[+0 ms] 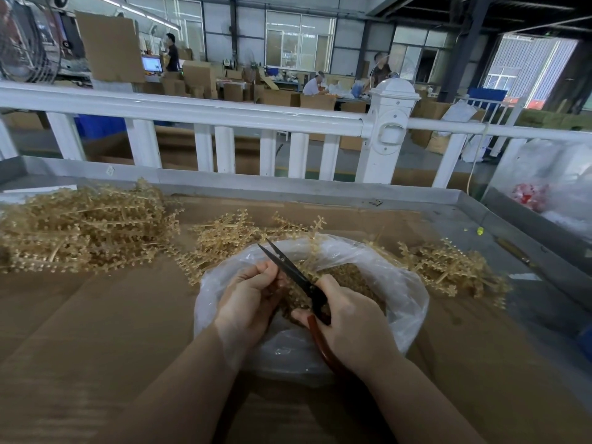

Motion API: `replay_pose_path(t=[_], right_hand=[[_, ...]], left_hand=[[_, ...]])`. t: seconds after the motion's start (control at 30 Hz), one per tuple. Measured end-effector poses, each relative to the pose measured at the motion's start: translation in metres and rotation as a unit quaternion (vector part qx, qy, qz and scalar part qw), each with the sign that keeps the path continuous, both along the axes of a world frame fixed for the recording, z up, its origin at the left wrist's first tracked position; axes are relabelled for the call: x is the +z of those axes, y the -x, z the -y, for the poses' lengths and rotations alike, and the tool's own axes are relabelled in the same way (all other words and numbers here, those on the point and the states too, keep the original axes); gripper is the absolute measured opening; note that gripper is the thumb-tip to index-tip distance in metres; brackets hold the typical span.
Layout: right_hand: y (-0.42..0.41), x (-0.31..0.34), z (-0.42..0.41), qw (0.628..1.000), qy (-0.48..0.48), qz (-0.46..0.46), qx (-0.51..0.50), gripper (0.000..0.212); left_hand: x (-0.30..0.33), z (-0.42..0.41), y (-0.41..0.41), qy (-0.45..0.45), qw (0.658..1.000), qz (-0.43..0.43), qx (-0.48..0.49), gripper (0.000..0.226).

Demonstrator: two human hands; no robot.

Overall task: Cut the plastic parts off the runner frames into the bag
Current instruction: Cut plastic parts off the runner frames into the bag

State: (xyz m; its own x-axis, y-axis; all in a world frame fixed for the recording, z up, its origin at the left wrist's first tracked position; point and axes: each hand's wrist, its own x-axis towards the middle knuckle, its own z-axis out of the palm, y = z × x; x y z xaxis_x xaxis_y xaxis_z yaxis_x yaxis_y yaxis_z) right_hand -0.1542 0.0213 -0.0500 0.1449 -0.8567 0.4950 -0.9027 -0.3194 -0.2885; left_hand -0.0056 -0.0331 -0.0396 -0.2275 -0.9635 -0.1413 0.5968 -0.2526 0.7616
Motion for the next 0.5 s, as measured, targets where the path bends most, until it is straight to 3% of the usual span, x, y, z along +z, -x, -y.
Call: replay_pose_path(t=[0.5], right_hand=[[0.0041,0.006,-0.0005,0.999,-0.034,0.004,0.011,0.036]], left_hand=[[0.0073,-0.0089,0.0026,0.001,1.0,0.028,-0.003,0.018]])
